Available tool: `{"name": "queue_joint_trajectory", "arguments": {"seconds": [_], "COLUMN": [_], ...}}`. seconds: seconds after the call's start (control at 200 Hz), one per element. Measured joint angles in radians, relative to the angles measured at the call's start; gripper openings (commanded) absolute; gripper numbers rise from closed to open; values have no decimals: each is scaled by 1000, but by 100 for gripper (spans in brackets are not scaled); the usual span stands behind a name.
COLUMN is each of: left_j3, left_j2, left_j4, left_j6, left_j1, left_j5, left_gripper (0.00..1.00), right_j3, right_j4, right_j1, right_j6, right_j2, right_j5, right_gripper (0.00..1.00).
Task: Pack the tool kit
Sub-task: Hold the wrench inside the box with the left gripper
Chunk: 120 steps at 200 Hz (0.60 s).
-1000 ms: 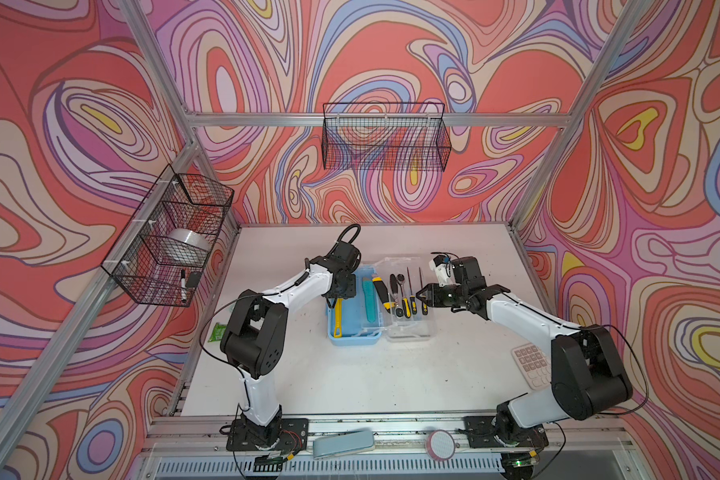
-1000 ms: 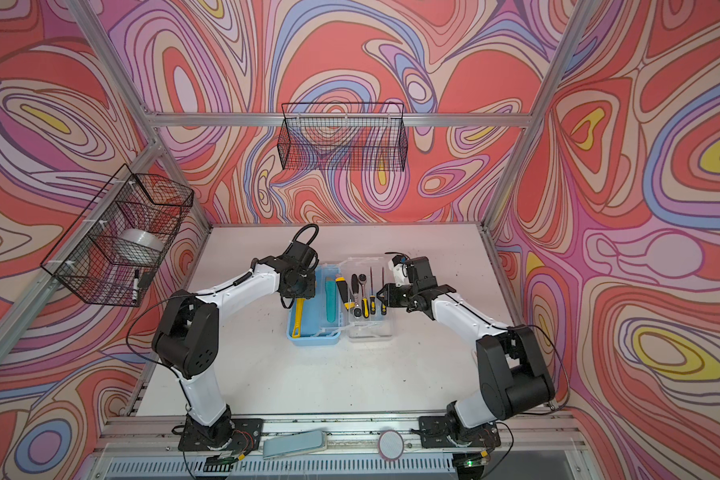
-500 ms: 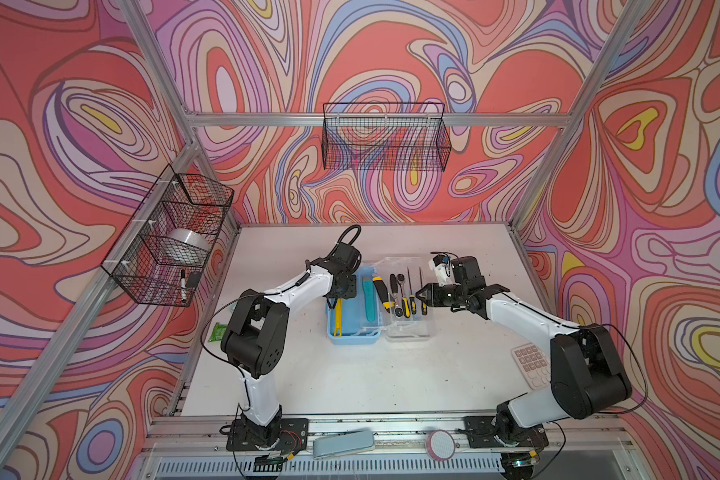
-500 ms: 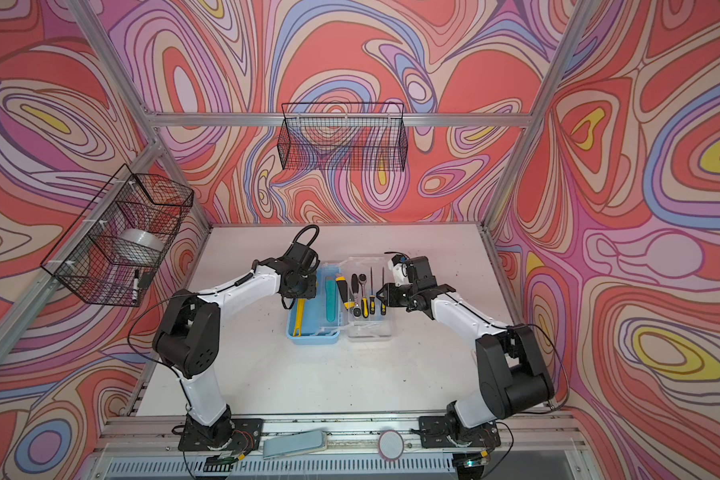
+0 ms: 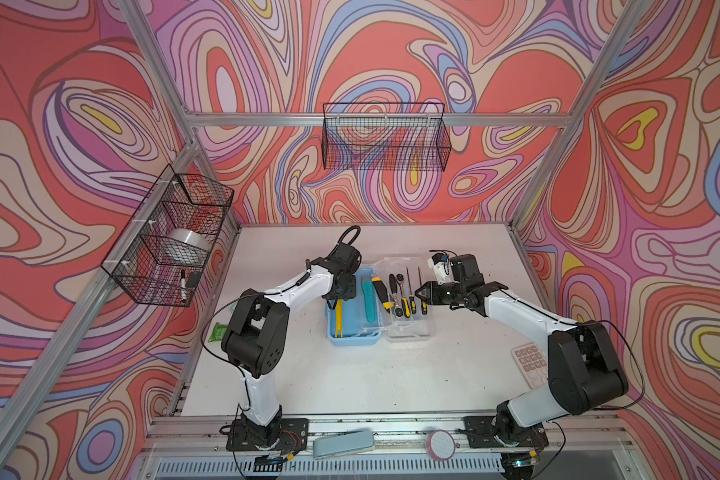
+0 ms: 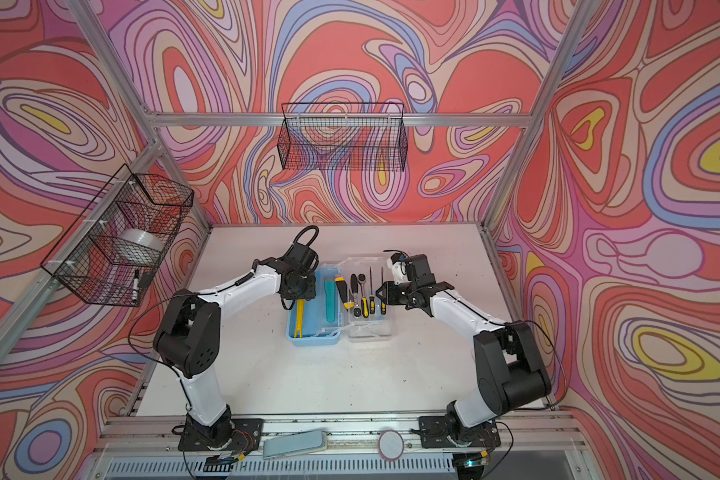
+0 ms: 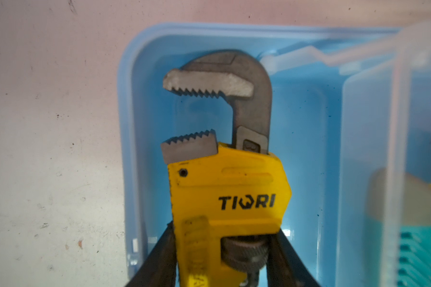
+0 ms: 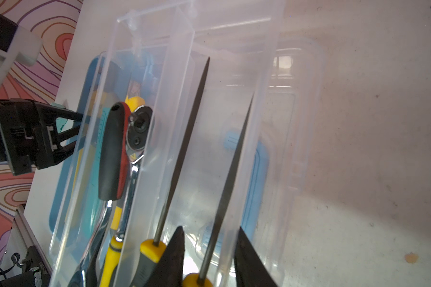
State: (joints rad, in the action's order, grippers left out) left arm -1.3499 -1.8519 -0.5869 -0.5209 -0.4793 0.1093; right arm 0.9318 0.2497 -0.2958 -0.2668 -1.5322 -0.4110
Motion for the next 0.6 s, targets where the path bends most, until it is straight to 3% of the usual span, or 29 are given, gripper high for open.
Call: {"name": "queue_joint_trajectory", "arguments": {"seconds": [0.601], "left_j3": [18], "left_j2": [41], "left_j4": [-36], "left_j6": [-32], "left_j1": [-5], "left_j5": [-1], "left_gripper": [6], "right_j3": [7], "right_j4": [-8], "right_j1": [0], "right_j6": [0], "right_j2": [-15], "right_j5": [6], "right_gripper": [32]}}
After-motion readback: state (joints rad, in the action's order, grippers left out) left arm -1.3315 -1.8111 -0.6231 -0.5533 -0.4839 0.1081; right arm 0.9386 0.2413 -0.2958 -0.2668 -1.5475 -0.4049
